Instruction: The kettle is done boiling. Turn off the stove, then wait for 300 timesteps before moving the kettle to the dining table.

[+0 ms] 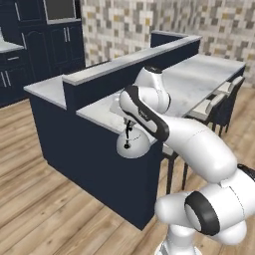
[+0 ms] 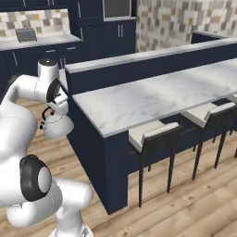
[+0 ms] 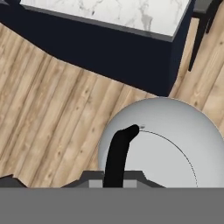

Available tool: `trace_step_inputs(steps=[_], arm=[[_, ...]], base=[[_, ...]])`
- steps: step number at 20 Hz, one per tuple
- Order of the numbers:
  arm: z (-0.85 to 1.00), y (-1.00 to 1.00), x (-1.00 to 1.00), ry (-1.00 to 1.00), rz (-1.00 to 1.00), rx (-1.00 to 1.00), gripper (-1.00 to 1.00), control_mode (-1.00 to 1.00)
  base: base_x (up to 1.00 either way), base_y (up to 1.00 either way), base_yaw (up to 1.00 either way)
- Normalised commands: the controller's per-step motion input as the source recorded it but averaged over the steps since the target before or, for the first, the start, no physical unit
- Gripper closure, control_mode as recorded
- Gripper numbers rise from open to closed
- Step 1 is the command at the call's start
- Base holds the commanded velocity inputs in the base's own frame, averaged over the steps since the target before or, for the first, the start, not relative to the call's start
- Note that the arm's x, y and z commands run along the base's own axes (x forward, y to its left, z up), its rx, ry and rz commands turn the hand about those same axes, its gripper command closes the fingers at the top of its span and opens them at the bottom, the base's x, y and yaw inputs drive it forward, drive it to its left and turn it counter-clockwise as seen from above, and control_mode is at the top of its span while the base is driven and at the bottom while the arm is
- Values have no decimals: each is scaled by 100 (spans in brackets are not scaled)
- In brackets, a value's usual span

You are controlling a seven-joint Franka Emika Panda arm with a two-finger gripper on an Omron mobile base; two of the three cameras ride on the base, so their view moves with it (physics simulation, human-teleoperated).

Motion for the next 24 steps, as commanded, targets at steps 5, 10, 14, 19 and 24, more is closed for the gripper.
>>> trace_step_inputs(steps=[5,10,14,19,24], arm=[[0,0,0,0,0,0,100,100],[0,0,0,0,0,0,100,100],[0,0,0,0,0,0,100,100],[0,0,0,0,0,0,100,100],[0,0,0,0,0,0,100,100]], base=[[13,-45,14],[17,-50,13],[16,-53,14],[17,-55,13],[17,-54,13]])
